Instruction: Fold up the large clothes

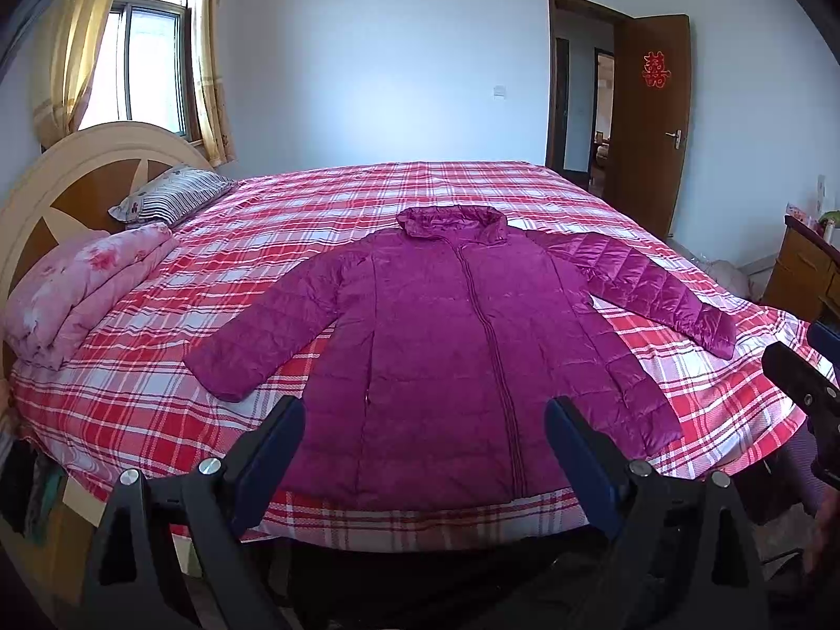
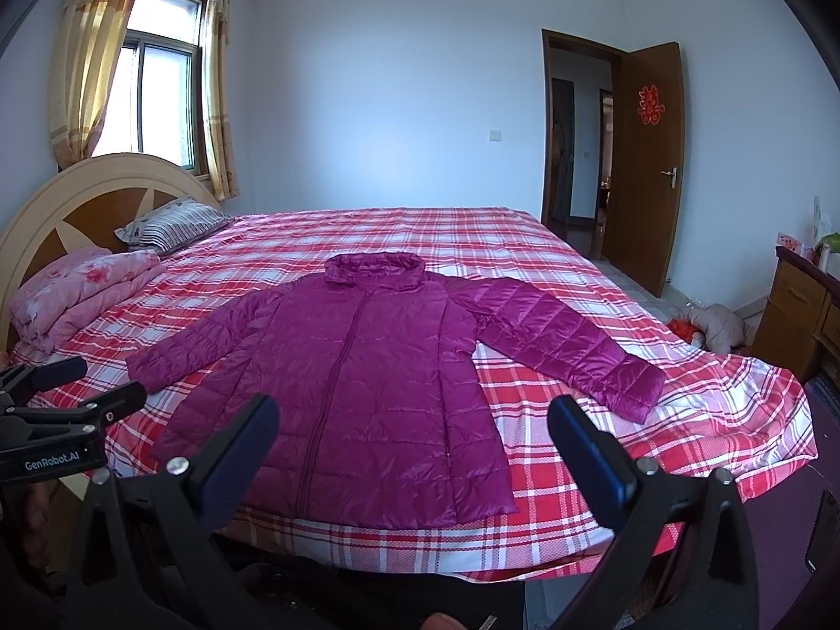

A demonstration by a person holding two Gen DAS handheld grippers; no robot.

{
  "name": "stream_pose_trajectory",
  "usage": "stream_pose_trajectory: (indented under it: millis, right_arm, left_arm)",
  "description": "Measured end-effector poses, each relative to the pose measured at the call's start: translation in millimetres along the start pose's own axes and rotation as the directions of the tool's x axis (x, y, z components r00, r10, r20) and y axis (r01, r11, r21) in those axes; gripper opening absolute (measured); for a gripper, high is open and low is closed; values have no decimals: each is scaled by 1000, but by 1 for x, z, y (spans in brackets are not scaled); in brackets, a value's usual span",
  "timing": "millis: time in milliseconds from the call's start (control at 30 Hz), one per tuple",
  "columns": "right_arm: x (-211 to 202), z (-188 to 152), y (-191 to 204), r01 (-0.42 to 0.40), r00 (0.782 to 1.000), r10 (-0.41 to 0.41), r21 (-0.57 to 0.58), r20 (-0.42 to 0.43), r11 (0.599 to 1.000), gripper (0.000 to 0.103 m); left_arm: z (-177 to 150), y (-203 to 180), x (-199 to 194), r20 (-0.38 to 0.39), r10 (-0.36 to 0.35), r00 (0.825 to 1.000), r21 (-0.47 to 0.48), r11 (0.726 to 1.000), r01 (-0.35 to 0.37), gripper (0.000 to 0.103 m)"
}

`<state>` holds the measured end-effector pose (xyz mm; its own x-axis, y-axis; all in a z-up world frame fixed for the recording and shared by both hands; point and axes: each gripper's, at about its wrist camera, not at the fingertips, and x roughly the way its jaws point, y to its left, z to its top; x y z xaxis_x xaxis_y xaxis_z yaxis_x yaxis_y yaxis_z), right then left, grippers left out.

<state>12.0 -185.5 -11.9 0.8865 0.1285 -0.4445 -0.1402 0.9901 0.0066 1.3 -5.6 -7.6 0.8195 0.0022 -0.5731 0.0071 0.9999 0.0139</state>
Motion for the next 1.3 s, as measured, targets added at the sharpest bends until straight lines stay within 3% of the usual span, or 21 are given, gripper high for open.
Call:
stream_pose_trajectory:
  millis: [1300]
  right_arm:
    - [4,1,-5,-16,1000,17,31,-23,999,103]
  left_arm:
    - [3,9,8,-28,-15,1000,-32,999,14,93]
